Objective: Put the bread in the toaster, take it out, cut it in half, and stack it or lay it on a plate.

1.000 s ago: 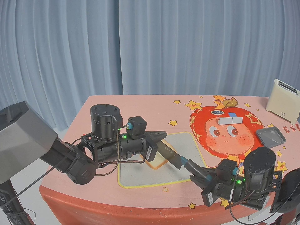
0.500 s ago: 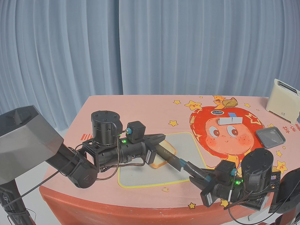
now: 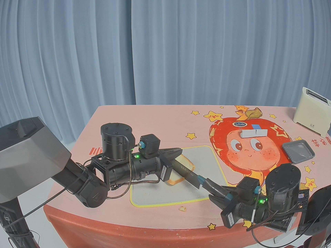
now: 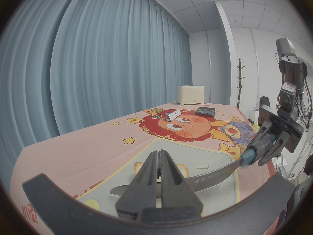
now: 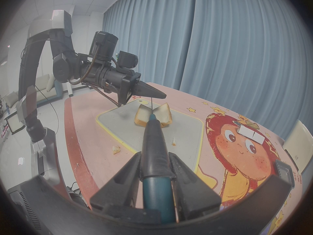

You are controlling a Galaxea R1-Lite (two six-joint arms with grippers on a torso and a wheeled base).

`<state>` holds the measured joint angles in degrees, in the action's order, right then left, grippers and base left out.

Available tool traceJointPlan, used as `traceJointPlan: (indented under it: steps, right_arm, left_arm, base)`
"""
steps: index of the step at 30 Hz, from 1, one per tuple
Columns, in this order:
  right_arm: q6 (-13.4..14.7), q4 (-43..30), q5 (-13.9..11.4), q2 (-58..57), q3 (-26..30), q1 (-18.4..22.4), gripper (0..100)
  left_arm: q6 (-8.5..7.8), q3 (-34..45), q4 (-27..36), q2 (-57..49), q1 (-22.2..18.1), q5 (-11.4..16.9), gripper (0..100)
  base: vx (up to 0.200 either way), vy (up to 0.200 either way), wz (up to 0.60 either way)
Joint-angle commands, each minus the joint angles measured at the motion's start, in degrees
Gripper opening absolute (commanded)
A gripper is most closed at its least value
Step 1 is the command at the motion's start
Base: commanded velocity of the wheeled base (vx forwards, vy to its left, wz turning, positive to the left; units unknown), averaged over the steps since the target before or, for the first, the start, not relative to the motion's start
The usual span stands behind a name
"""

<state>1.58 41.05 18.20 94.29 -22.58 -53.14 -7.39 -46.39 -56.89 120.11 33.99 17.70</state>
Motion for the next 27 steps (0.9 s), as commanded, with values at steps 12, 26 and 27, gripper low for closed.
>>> traceJointPlan:
  steps: [12, 26, 27]
  right_arm:
    - [-0.09, -0.18, -0.01, 0.45, 0.78, 0.14, 0]
    - [0.09, 0.0, 0.08, 0.1, 0.34, 0.49, 0]
    - [0.09, 0.0, 0.08, 0.1, 0.25, 0.58, 0]
  left_arm:
    - [-0.08, -0.37, 0.29, 1.44, 0.2, -0.03, 0]
    - [0.44, -1.52, -2.78, 0.3, 0.03, -0.12, 0]
    - [0.71, -1.52, -2.78, -0.67, 0.11, -0.12, 0]
  base:
    - [0.0, 0.0, 0.0]
    - [0.0, 0.0, 0.0]
    - [0.0, 0.0, 0.0]
